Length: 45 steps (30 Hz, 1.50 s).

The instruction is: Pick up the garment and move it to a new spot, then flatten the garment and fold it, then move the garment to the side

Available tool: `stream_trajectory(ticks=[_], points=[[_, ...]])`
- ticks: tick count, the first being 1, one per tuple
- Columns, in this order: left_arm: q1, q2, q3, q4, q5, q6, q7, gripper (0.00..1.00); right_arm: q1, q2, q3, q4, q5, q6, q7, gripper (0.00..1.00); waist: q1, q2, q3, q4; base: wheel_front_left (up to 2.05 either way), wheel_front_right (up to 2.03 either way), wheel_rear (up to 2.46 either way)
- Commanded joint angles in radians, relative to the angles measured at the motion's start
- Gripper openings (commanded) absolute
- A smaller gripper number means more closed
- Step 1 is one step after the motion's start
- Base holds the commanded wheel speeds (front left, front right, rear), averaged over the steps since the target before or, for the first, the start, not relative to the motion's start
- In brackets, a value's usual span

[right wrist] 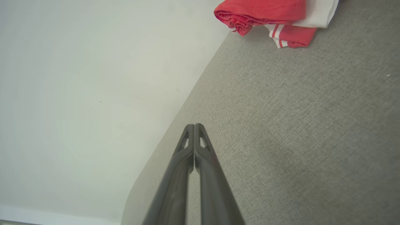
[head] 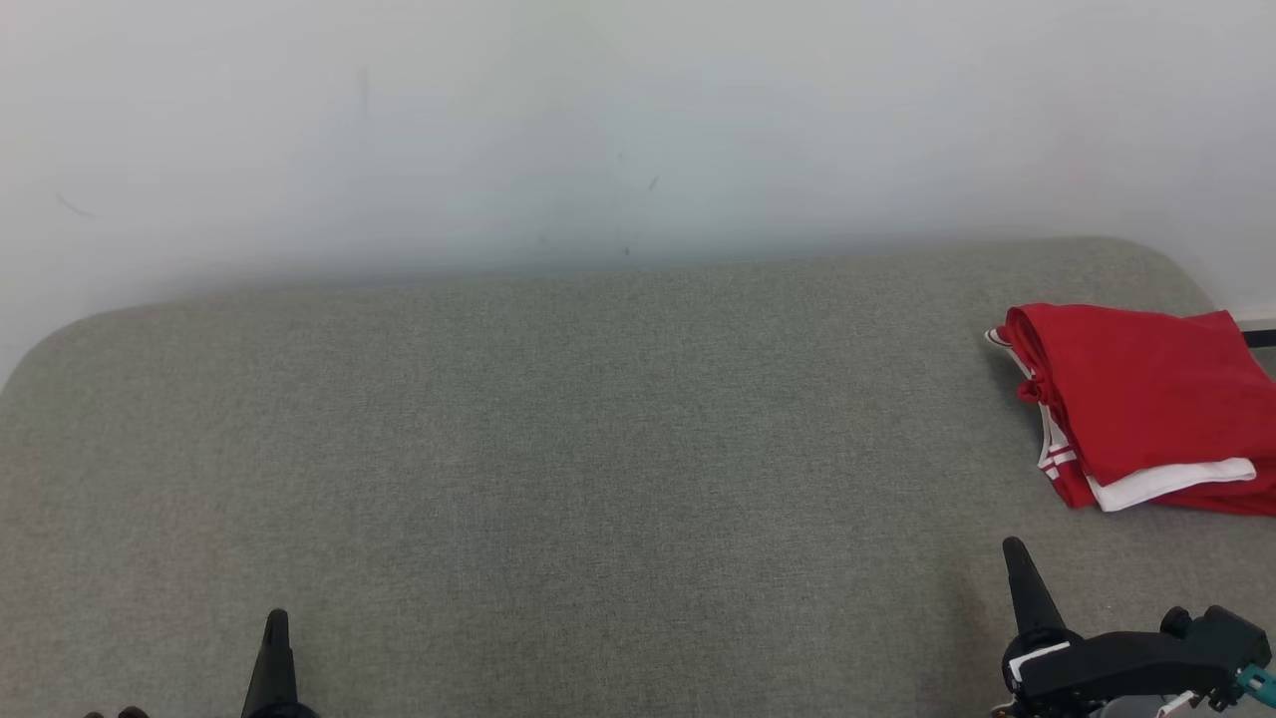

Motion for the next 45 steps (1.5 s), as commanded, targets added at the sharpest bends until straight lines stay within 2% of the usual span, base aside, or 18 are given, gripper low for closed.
stream_trajectory(ticks=[1, 45], points=[[-0.023, 0.006, 0.002, -0.013, -0.034, -0.006, 0.01, 0.0, -0.013, 0.003, -0.011, -0.018, 0.035, -0.001, 0.01, 0.0, -0.0001, 0.0, 0.001, 0.002, 0.0, 0.0, 0.0], [-0.06, 0.008, 0.003, -0.038, -0.423, -0.015, 0.112, 0.0, -0.006, 0.04, -0.105, -0.091, 0.387, -0.002, 0.112, 0.0, -0.0001, 0.0, 0.016, 0.037, 0.0, 0.0, 0.0]])
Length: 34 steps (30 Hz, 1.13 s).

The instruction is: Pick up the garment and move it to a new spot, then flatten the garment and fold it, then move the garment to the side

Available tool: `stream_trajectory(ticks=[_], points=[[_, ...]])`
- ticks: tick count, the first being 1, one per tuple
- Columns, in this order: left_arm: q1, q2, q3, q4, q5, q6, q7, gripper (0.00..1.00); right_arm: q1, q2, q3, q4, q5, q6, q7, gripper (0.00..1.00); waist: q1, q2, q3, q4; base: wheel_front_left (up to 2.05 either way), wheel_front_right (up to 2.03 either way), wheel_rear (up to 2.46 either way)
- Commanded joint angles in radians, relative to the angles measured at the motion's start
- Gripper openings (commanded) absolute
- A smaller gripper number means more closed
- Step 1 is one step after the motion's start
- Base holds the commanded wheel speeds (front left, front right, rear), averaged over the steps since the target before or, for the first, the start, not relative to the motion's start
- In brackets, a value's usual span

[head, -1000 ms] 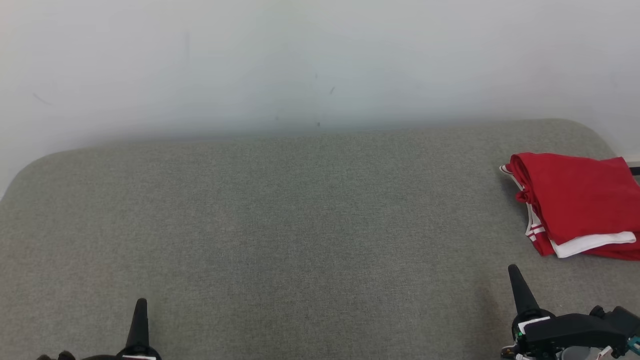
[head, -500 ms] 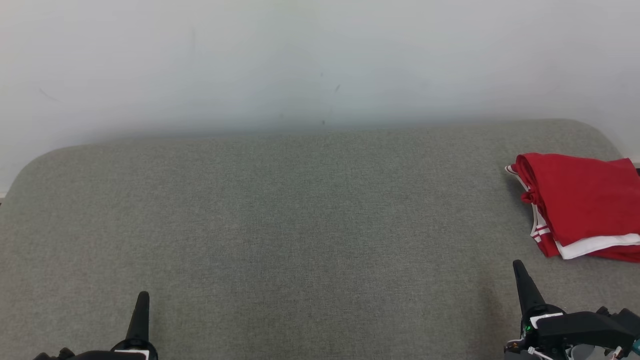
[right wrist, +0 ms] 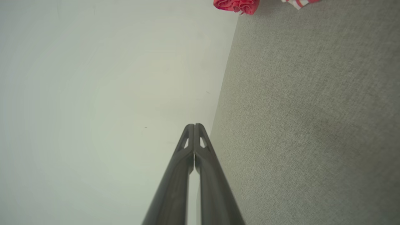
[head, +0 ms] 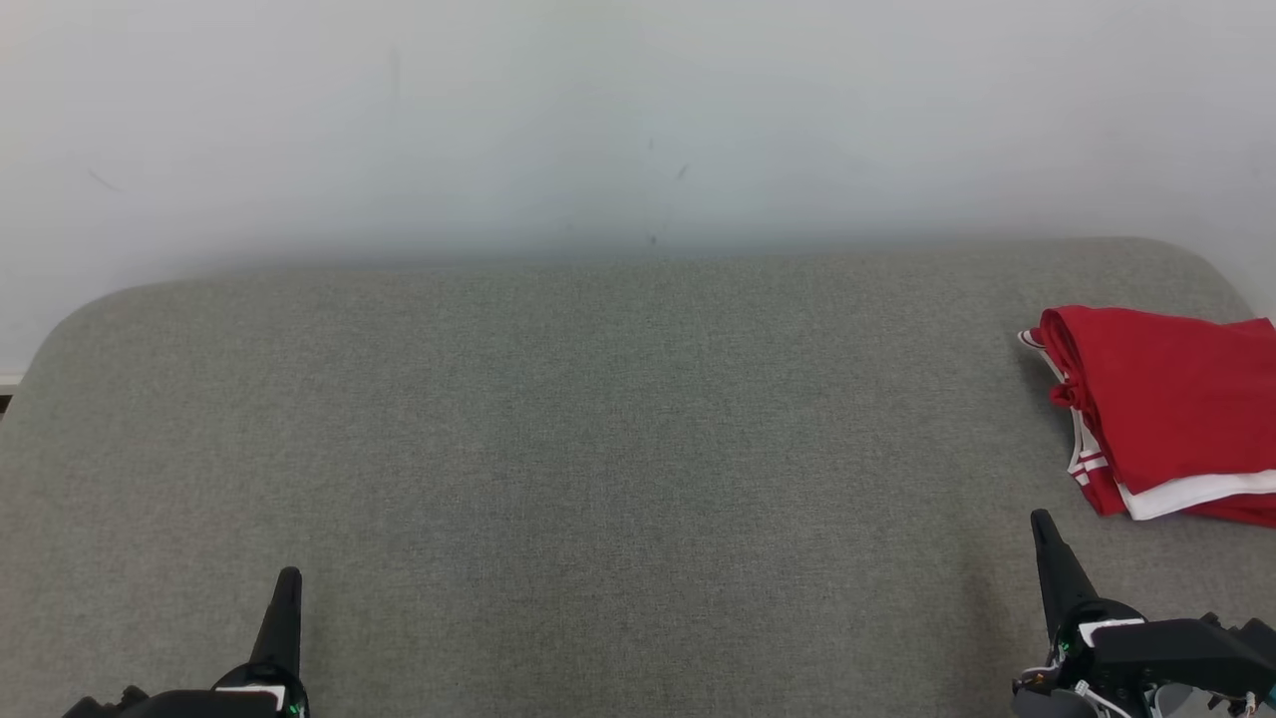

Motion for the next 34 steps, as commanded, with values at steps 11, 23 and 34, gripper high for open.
stream_trajectory(ticks=[11, 23, 34], points=[[-0.023, 0.005, 0.003, -0.012, -0.095, -0.009, 0.026, 0.0, -0.004, 0.01, -0.024, -0.023, 0.089, -0.002, 0.027, 0.0, 0.0, -0.0001, 0.004, 0.01, 0.0, 0.0, 0.0], [-0.028, 0.006, 0.003, -0.016, -0.17, -0.008, 0.045, 0.0, -0.002, 0.017, -0.042, -0.036, 0.154, -0.002, 0.046, 0.0, 0.0, -0.0001, 0.008, 0.019, 0.0, 0.0, 0.0], [-0.028, 0.005, 0.003, -0.016, -0.166, -0.008, 0.043, 0.0, -0.002, 0.017, -0.04, -0.034, 0.148, -0.002, 0.045, 0.0, 0.0, -0.0001, 0.008, 0.019, 0.0, 0.0, 0.0]])
